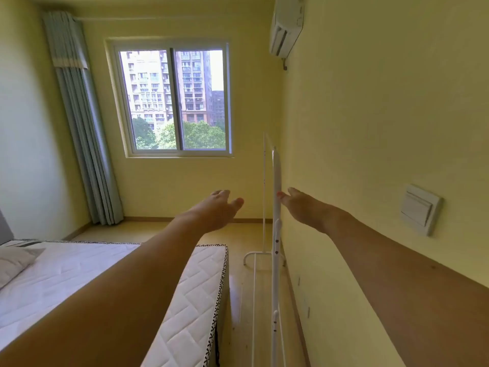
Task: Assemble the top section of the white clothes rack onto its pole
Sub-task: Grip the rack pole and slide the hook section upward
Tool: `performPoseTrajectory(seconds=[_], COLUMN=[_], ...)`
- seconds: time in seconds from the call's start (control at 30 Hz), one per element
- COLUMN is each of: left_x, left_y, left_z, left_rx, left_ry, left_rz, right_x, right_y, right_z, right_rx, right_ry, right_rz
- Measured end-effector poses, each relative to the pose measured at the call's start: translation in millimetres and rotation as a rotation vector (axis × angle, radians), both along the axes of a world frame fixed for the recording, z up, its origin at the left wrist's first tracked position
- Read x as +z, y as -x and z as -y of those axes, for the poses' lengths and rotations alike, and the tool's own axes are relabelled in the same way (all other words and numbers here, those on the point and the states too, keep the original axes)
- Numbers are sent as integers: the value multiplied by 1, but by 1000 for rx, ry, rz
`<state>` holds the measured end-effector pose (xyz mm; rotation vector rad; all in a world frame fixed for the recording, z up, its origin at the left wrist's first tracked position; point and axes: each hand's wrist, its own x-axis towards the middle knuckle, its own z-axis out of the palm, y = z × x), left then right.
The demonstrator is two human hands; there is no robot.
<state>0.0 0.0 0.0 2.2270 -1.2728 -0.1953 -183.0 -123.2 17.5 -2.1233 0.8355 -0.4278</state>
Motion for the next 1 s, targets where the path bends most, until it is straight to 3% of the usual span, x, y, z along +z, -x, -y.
performPoseTrajectory(seconds=[0.13, 0.27, 0.57, 0.73, 1.0], left_x=[-38, -84, -165, -196, -244], left_y=[-9, 0, 39, 47, 57], left_z=[1, 11, 60, 82, 94], left_rx=[-49, -111, -181, -188, -111], left_ry=[-32, -109, -127, -193, -164], left_rz=[-289, -556, -762, -726, -770], right_x=[-13, -37, -85, -112, -127], right_y=[-16, -30, -37, -34, -47], right_z=[0, 4, 29, 34, 21], right_rx=[-16, -29, -11, 66, 120], right_ry=[-114, -272, -679, -643, -267], right_rz=[264, 400, 696, 763, 723])
